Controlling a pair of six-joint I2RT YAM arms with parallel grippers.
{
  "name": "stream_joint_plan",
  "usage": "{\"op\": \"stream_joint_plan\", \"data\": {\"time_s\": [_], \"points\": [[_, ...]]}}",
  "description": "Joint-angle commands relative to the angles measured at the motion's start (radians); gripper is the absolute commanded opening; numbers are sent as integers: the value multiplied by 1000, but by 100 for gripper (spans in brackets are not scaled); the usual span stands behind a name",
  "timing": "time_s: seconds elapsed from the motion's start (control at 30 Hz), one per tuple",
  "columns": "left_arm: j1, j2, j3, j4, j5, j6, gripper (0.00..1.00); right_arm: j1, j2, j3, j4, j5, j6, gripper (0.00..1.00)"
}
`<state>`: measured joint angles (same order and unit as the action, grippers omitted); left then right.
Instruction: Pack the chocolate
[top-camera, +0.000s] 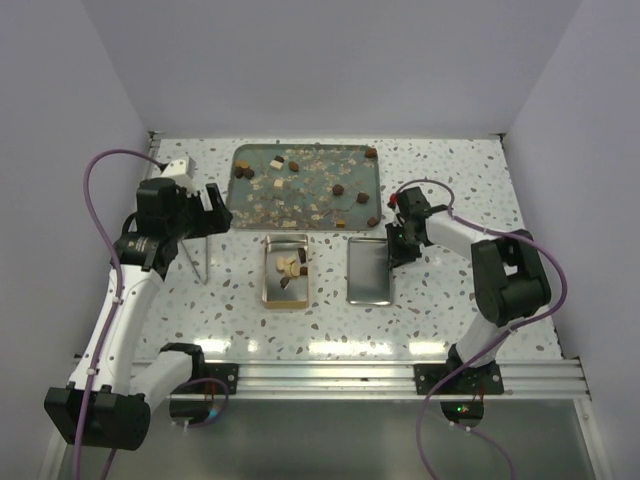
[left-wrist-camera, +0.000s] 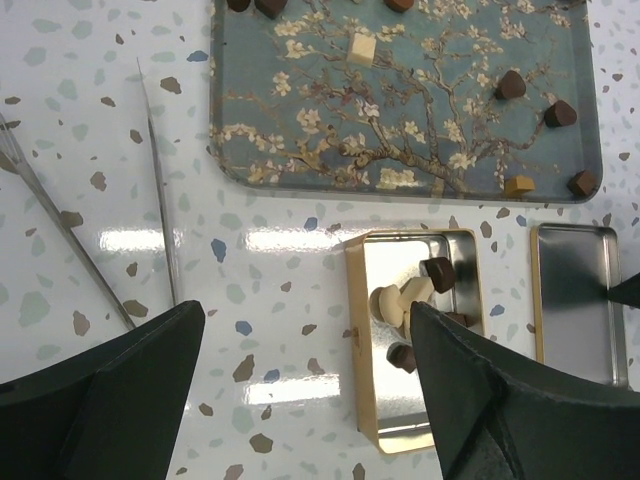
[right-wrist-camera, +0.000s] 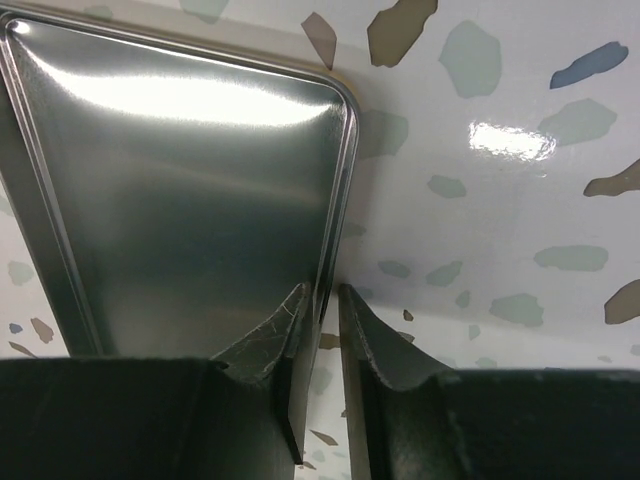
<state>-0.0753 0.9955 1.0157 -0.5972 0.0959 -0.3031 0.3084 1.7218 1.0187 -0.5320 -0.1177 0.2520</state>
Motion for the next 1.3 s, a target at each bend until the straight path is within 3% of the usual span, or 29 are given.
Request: {"op": "stream_joint_plan", "data": {"time_s": [0.0,0.17,0.4,0.63,0.83,1.07,1.27], "points": [[-7,-20,11,-12,-13,21,89,12,51,-2,18,23,-14,20],[-11,-23,23,-23,-21,30,89,14,62,15,-16,36,-10,0],[-14,-14,49,-15,-4,33,89,14,41,24,-54,9,-13,0],[-41,-17,29,92,126,-16,88,14,-93,132,-152,-68,21,0],[-182,9,9,223,156,-102,88,14,-137,300,-235,-103,30,0],[-346,87,-37,456,209,-284,91,27,-183,386,-234,-171,96,0],[-438,153,-39,542,194,-330,93,44,-202,423,-211,-227,151,0]]}}
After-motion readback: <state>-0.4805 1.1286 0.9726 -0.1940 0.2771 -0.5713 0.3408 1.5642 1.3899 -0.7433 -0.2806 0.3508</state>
